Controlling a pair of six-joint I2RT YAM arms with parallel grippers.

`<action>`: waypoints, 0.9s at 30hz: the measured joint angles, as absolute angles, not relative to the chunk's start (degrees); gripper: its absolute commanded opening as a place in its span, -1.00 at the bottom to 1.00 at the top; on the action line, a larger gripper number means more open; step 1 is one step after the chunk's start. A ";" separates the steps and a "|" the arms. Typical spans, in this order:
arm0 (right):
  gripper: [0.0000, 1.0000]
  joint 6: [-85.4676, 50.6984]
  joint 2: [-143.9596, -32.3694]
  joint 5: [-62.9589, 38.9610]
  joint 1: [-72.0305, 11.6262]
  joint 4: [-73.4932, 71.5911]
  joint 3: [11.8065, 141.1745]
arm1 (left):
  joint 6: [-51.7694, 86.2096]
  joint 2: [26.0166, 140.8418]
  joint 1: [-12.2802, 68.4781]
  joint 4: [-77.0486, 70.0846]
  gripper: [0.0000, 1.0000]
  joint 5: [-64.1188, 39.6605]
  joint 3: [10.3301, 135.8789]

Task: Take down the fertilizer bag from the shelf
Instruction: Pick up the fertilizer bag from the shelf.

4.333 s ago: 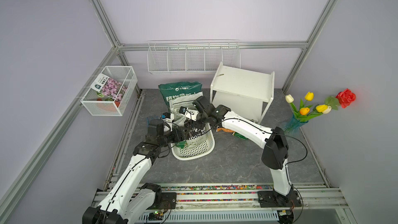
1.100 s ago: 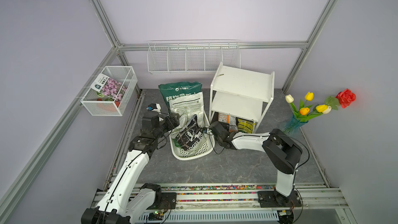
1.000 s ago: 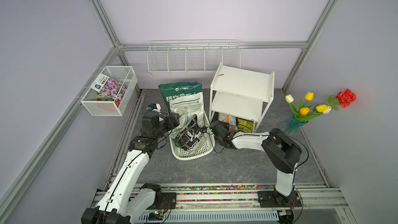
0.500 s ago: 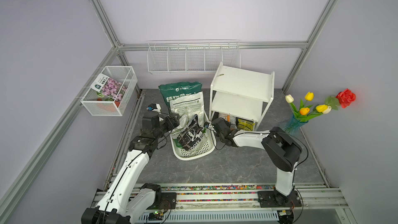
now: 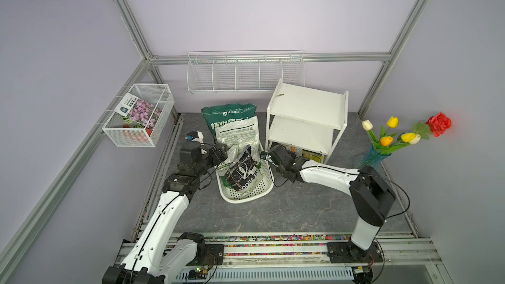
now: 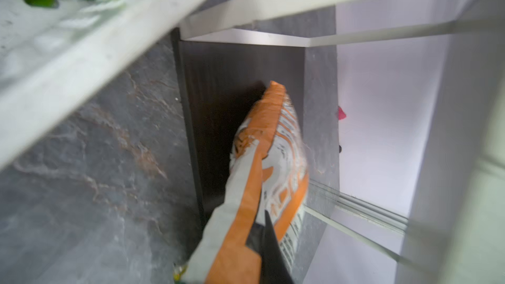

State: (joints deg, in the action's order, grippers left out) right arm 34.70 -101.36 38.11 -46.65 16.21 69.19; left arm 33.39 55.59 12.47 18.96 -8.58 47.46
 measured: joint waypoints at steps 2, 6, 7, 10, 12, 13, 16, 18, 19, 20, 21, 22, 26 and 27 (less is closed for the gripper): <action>-1.00 33.89 -99.66 38.11 -46.70 18.09 69.89 | 33.39 55.46 12.47 18.96 0.73 -8.58 47.46; -1.00 32.40 -95.83 37.21 -46.85 21.47 70.32 | 33.36 55.27 12.47 18.94 0.73 -8.58 47.44; -1.00 32.14 -94.94 36.80 -46.87 22.17 70.32 | 33.36 55.27 12.47 18.94 0.73 -8.58 47.44; -1.00 31.66 -92.73 35.64 -46.87 23.94 70.35 | 33.36 55.24 12.47 18.90 0.73 -8.60 47.35; -1.00 31.20 -91.57 34.79 -46.87 25.32 70.39 | 33.36 55.22 12.47 18.90 0.73 -8.60 47.29; -1.00 30.92 -91.07 34.35 -46.87 26.20 70.57 | 33.36 55.20 12.47 18.90 0.73 -8.60 47.24; -1.00 30.39 -90.21 33.39 -46.87 28.84 71.96 | 33.26 55.11 12.47 18.90 0.73 -8.60 47.20; -1.00 29.98 -89.56 32.86 -46.87 30.30 73.06 | 32.99 55.05 12.47 18.90 0.73 -8.58 47.09; -1.00 29.71 -89.08 32.56 -46.87 31.16 73.63 | 32.77 55.00 12.47 18.90 0.73 -8.58 47.03; -1.00 29.52 -88.47 32.08 -46.87 32.05 74.19 | 32.60 55.00 12.47 18.90 0.73 -8.56 47.00; -1.00 29.34 -87.90 31.57 -46.87 32.88 74.70 | 32.45 55.00 12.47 18.90 0.73 -8.56 47.00; -1.00 29.28 -87.13 31.00 -46.92 33.71 75.26 | 32.25 55.00 12.47 18.90 0.73 -8.51 47.00; -1.00 29.41 -83.66 29.61 -47.90 35.83 77.10 | 31.62 55.00 12.47 18.90 0.73 -8.12 47.00; -1.00 29.63 -83.00 29.78 -48.38 35.99 77.34 | 31.42 55.00 12.47 18.90 0.73 -7.97 47.00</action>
